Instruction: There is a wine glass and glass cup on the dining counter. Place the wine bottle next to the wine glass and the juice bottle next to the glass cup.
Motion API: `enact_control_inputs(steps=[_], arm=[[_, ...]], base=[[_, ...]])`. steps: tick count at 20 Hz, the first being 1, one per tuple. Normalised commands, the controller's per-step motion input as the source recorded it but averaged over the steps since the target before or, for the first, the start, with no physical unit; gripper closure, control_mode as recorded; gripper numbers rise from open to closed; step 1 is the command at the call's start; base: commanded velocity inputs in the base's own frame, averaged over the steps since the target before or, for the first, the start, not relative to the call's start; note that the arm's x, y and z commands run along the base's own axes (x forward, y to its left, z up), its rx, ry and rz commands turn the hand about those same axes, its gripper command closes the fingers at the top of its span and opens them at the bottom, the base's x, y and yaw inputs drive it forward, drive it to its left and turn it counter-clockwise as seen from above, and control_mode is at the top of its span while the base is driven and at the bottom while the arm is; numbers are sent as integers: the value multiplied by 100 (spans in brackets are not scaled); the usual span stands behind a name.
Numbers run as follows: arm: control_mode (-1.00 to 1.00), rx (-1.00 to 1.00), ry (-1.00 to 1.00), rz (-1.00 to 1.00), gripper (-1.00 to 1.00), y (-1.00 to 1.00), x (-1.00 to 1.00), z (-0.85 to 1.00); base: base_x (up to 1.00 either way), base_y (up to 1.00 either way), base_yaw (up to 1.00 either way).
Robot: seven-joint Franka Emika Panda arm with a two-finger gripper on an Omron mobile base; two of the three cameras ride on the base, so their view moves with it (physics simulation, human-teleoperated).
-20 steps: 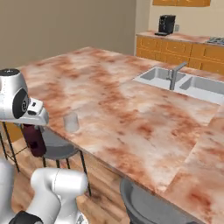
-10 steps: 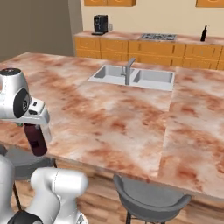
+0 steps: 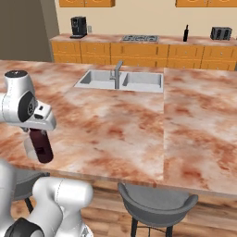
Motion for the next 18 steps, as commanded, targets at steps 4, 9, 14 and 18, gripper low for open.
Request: enact_control_inputs(steps=[4, 9, 14, 18], arm=[[100, 0, 0, 0, 100, 0, 0, 0], [100, 0, 0, 0, 100, 0, 0, 0], [100, 0, 0, 0, 100, 0, 0, 0], [100, 0, 0, 0, 100, 0, 0, 0]], base=[[0, 0, 0], [0, 0, 0], [0, 0, 0], [7, 0, 0]])
